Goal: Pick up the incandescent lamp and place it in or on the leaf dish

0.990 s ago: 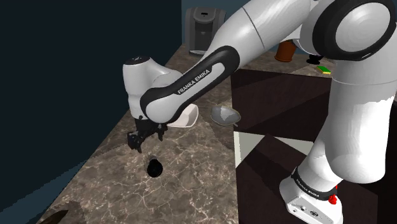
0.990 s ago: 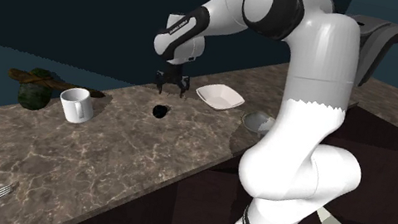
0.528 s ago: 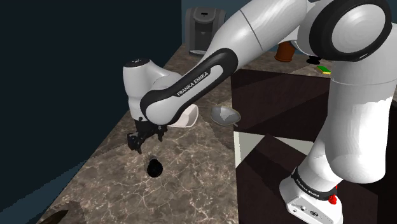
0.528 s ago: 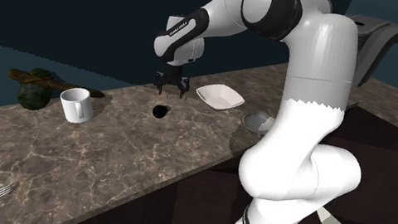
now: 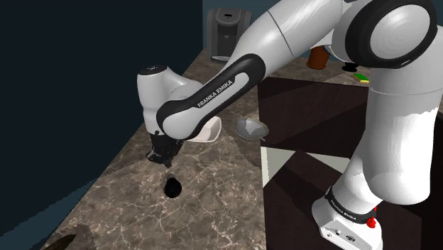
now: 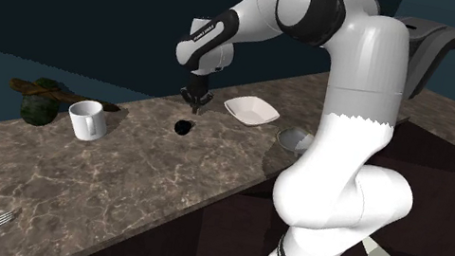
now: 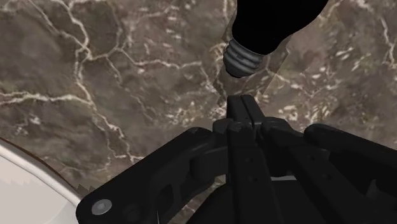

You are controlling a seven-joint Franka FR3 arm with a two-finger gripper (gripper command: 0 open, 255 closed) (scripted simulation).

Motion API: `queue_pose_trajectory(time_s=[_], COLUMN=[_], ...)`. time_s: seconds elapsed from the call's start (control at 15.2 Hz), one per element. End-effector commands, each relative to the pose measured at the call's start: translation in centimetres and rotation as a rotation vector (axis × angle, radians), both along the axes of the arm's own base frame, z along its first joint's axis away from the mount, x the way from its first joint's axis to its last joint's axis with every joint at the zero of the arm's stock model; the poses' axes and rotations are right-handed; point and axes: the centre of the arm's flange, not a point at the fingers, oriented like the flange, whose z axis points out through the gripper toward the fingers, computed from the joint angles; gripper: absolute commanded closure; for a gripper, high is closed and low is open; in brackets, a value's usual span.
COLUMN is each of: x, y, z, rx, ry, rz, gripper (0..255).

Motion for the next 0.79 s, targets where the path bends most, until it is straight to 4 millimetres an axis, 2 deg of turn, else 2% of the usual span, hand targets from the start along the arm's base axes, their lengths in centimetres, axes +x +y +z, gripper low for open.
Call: queue_pose_trajectory(time_s=[0.0,0.13,0.2,0.59,0.73], x=[0.0,0.0,0.0,-6.1,-6.1], y=[0.0,0.0,0.0,4.8,4.7], z=[0.0,0.0,0.0,-0.9,-2.0], rx=[0.000,0.000,0.000,-0.094,-0.094], ry=[0.000,0.000,0.000,0.057,0.057], rz=[0.000,0.000,0.000,0.031,0.031], gripper=[255,255,0,0,0])
